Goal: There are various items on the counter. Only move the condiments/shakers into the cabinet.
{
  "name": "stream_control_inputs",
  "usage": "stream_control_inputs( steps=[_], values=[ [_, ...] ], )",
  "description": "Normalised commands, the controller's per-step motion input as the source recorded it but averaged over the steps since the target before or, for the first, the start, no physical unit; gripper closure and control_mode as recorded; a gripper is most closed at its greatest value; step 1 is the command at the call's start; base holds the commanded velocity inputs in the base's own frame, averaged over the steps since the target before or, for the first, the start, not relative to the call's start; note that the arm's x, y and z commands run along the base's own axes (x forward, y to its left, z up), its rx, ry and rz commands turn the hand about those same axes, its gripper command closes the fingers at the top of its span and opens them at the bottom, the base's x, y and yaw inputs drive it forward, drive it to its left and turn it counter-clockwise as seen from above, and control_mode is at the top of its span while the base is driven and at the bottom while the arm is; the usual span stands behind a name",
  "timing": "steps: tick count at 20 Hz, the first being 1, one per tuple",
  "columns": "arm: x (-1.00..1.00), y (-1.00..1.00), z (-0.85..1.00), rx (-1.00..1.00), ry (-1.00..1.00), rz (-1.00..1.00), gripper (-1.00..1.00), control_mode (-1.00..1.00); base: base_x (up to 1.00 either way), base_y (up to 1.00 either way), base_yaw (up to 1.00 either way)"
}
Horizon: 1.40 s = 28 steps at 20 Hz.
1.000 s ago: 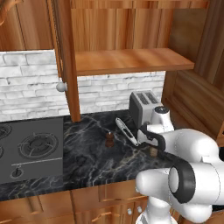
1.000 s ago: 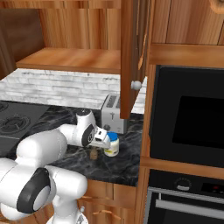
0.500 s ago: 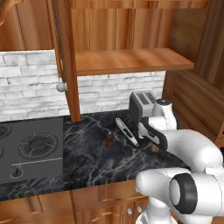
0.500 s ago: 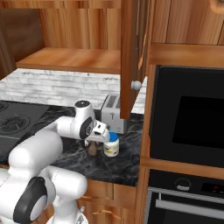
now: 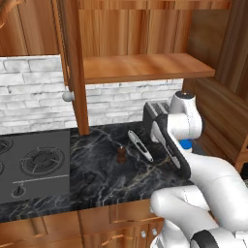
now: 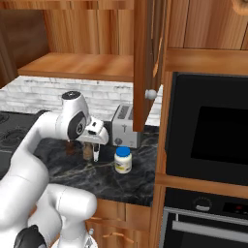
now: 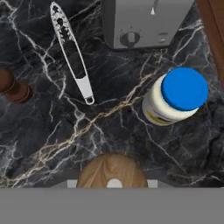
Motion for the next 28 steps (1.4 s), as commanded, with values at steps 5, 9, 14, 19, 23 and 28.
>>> stream_control_inputs(
  steps=[5, 9, 14, 19, 23, 28],
  values=[
    [-0.13, 0.39, 1.00, 0.04, -0.23, 0.04, 1.00, -1.00, 0.00, 0.00, 0.00],
    [-0.12, 0.03, 1.00, 0.14, -0.35, 0.07, 1.00, -1.00, 0.00, 0.00, 0.00],
    [0.00, 0.00, 1.00, 0.16, -0.33, 0.05, 1.00, -1.00, 0.00, 0.00, 0.00],
    [0.00, 0.00, 1.00, -0.03, -0.33, 0.01, 1.00, -1.00, 0.00, 0.00, 0.00],
    [0.00, 0.04, 1.00, -0.20, -0.21, 0.00, 1.00, -1.00, 0.00, 0.00, 0.00],
    [0.05, 0.16, 0.56, -0.27, -0.26, 0.00, 1.00, -1.00, 0.00, 0.00, 0.00]
  ],
)
